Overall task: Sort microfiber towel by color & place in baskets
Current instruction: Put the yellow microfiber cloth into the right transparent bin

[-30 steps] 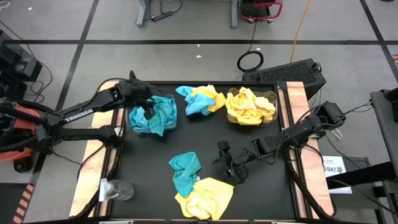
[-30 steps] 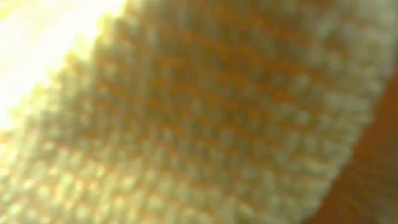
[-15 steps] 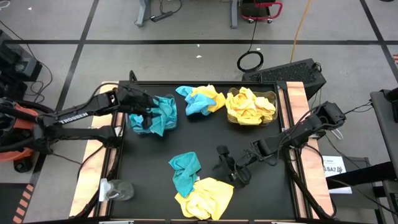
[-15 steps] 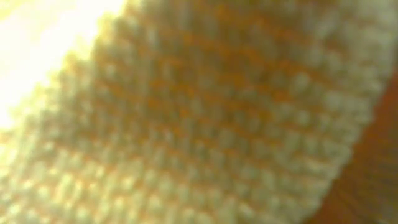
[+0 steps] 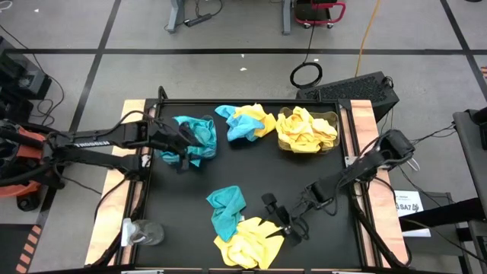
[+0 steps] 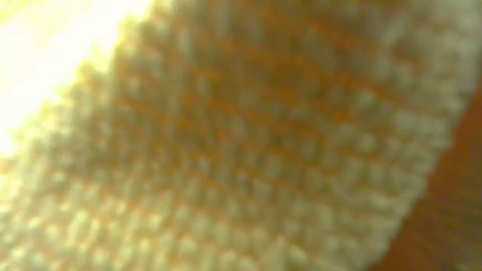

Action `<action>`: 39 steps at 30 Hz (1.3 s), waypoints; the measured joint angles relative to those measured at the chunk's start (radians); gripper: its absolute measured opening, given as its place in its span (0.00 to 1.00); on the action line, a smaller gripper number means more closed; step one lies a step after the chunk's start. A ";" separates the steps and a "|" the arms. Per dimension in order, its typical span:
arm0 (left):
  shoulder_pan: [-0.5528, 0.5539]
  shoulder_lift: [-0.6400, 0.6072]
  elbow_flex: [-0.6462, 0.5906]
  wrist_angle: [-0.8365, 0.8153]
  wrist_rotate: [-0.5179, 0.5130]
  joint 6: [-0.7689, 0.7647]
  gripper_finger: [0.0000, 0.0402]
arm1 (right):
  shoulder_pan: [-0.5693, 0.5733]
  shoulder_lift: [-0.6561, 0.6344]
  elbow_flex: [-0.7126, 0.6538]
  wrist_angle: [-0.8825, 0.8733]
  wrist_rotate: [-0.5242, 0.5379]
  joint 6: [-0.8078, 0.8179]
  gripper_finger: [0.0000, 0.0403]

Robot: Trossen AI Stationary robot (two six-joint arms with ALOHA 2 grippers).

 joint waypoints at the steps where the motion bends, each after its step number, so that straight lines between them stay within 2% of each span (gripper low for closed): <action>1: -0.020 0.010 0.000 0.013 0.000 -0.001 0.51 | 0.000 0.027 0.000 0.031 -0.021 0.008 0.53; 7: -0.122 0.081 0.000 0.077 -0.002 -0.033 0.51 | 0.000 0.160 0.000 0.196 -0.121 0.064 0.53; 15: -0.227 0.212 0.000 0.191 -0.008 -0.051 0.51 | 0.011 0.230 0.001 0.330 -0.149 0.070 0.53; 26: -0.322 0.368 0.000 0.286 -0.008 -0.051 0.51 | 0.011 0.313 0.015 0.351 -0.114 0.048 0.53; 39: -0.364 0.389 -0.001 0.336 -0.032 -0.052 0.51 | -0.028 0.430 0.137 0.213 -0.118 -0.032 0.53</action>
